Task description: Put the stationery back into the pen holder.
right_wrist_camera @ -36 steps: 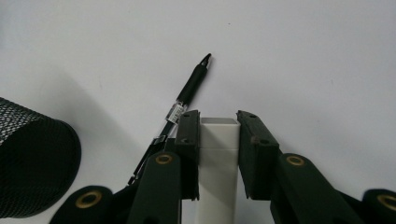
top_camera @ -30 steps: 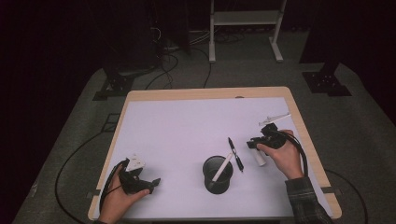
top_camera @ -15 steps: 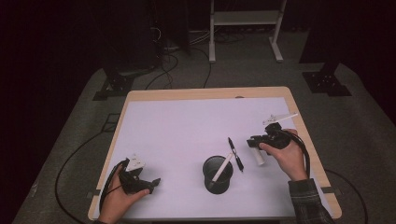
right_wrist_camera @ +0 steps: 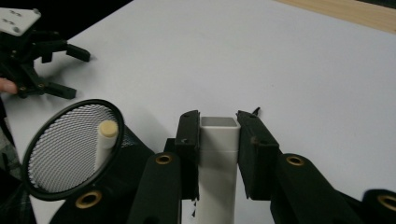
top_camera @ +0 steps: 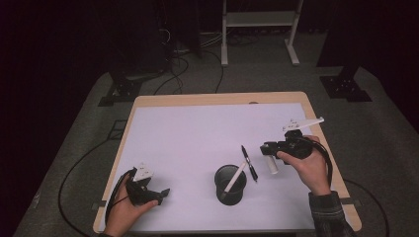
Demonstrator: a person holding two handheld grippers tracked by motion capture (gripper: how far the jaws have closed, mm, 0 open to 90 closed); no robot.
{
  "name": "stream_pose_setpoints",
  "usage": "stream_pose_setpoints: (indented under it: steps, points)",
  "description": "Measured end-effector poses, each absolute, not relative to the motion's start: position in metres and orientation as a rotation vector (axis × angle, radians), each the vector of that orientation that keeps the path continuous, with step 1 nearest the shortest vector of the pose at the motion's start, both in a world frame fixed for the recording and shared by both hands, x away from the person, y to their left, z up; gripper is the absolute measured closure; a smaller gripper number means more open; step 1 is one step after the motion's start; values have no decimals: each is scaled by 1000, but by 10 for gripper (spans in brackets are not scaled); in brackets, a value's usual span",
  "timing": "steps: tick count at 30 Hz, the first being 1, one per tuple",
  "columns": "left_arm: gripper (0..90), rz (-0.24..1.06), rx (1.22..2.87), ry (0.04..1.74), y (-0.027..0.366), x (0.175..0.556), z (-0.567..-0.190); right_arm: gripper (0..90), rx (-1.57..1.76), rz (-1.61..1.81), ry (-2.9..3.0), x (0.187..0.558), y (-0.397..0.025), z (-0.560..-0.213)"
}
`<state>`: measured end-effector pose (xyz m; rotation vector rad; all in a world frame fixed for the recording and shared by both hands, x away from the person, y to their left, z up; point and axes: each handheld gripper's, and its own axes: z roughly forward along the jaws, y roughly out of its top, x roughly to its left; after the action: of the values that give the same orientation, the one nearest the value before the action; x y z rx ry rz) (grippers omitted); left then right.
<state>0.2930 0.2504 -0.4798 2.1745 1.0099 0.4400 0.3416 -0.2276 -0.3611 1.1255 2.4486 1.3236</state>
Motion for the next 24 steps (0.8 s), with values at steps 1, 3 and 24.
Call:
stream_pose_setpoints:
  steps: [1, 3, 24]
  points:
    - [8, 441, 2175, 1010, 250, 293, -480, 704, 1117, 1336, 2448, 340, -227, -359]
    - [8, 441, 2176, 1008, 250, 293, -480, 703, 1099, 1354, 2447, 338, -226, -356]
    - [8, 440, 2177, 1010, 251, 293, -480, 703, 937, 1439, 2443, 311, -203, -329]
